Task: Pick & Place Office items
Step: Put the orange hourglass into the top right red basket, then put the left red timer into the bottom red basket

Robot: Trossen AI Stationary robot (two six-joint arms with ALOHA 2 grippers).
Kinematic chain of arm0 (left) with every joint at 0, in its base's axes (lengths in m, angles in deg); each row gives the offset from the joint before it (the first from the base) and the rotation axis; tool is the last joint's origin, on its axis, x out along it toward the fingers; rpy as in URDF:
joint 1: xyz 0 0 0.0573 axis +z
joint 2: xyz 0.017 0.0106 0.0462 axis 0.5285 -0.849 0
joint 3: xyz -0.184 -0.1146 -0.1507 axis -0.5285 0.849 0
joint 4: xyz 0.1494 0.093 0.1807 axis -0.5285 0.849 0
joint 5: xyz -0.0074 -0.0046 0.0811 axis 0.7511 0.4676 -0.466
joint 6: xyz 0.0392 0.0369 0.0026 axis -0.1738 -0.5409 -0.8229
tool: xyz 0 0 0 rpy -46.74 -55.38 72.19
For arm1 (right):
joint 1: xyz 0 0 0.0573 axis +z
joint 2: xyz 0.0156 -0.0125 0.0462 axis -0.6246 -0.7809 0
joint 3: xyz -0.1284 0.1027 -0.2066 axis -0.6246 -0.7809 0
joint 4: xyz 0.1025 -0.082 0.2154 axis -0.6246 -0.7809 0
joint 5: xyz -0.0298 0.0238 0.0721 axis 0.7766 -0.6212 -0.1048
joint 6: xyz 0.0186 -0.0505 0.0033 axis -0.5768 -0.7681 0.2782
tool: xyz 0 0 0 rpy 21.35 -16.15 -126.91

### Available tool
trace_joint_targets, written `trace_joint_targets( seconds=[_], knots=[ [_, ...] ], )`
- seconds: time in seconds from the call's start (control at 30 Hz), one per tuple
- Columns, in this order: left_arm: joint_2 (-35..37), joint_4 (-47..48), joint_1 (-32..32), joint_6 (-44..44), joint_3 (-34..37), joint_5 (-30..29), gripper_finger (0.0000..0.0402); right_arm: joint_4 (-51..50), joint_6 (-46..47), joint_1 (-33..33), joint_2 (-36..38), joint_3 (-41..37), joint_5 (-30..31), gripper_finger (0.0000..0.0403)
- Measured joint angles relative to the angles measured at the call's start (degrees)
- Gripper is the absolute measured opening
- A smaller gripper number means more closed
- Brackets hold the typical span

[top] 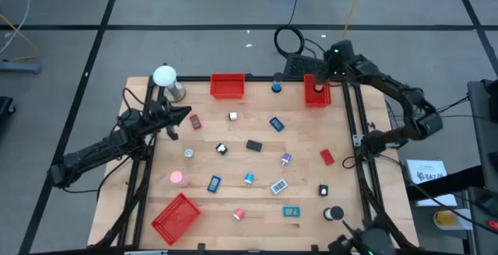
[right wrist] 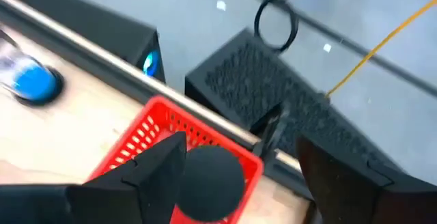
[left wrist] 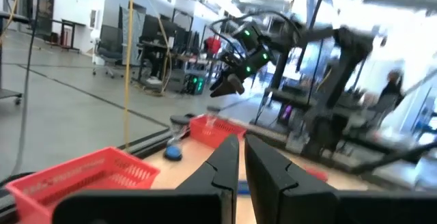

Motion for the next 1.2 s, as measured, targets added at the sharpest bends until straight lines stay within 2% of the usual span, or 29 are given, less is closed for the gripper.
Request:
trace_joint_targets(
  seconds=[0.17, 0.43, 0.5, 0.6, 0.73, 0.9, 1.03, 1.2],
  knots=[
    [-0.1, -0.4, 0.0, 2.0, -0.4, 0.2, 0.0026, -3.4, -1.1, 1.4, 8.5, -0.3, -0.2, 0.0205],
    [-7.1, -2.5, -2.3, 1.3, -1.0, -1.2, 0.0026, 2.2, -1.3, 8.2, 19.9, -11.5, -3.3, 0.0031],
    [-10.0, -1.7, -3.9, 0.3, -2.8, -2.7, 0.0026, 3.4, -1.2, 10.8, 22.4, -14.2, -3.3, 0.0008],
    [-15.3, 0.6, -6.9, -2.0, -7.5, -5.0, 0.0026, 5.6, 0.4, 14.9, 25.4, -17.7, -3.2, 0.0015],
    [-22.4, 8.1, -11.1, -5.3, -15.0, -9.1, 0.0026, 10.1, 1.9, 20.3, 28.1, -22.2, -3.1, 0.0009],
    [-31.2, 17.6, -15.8, -7.9, -22.9, -15.7, 0.0025, 22.0, 1.8, 26.2, 30.0, -28.2, -3.0, 0.0004],
    [-36.8, 23.3, -18.3, -7.7, -27.9, -16.6, 0.0008, 25.8, 1.8, 30.3, 30.8, -30.0, -2.8, 0.0003],
    [-41.8, 29.3, -20.6, -4.9, -33.3, -17.9, 0.0003, 26.0, 1.4, 36.3, 30.8, -30.1, 3.7, 0.0002]
  ],
)
